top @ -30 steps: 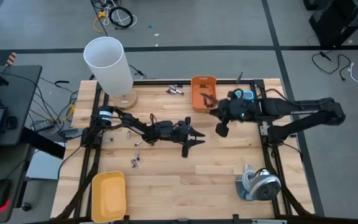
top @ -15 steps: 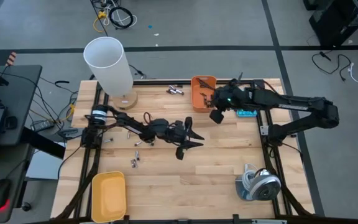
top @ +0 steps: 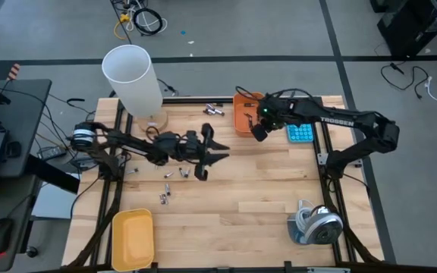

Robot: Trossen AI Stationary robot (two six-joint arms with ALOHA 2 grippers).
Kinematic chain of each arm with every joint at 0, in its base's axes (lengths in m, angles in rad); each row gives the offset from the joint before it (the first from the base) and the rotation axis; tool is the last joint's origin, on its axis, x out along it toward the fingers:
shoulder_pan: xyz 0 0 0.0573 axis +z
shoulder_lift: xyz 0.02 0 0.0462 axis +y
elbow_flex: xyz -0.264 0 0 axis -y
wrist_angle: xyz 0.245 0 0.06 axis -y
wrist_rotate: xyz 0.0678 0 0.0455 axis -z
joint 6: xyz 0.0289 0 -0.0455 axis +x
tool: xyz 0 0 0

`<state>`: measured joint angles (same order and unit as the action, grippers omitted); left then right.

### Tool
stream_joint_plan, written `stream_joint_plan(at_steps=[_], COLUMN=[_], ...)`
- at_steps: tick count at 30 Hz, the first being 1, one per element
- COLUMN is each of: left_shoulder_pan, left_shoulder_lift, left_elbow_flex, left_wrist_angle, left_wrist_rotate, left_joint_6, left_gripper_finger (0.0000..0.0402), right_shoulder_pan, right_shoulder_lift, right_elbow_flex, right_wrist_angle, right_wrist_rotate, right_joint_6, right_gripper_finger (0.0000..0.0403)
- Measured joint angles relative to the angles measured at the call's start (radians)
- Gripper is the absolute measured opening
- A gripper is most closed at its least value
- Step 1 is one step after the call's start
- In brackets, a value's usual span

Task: Sort batteries
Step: Put the black battery into the orange bin

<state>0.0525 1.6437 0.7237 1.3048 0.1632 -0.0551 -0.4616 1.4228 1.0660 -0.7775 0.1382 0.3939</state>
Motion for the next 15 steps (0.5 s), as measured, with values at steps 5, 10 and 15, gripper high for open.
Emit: stream_joint_plan(at_steps=[5,10,15], left_shoulder_pan=[0.01,0.011,0.012], left_shoulder_lift=[-0.045,-0.046,-0.046], left_elbow_flex=[-0.044,-0.071,-0.076], left_wrist_angle=[-0.001,-0.004,-0.022], left_wrist_rotate=[-0.045,-0.096,-0.115], left_joint_6=[0.015,0.021,0.021], left_gripper_finger=[0.0104,0.0104,0.0104], right_shoulder_pan=[-0.013,-0.014,-0.014], right_shoulder_lift=[0.041,0.048,0.043], right_elbow_flex=[0.0,0.0,0.0], right_wrist_angle=[-0.008,0.001,0.006], right_wrist_rotate=[-0.009,-0.007,-0.005], right_joint_6=[-0.001,-0.002,-0.004], right_gripper_finger=[0.0026,0.0058,0.0084])
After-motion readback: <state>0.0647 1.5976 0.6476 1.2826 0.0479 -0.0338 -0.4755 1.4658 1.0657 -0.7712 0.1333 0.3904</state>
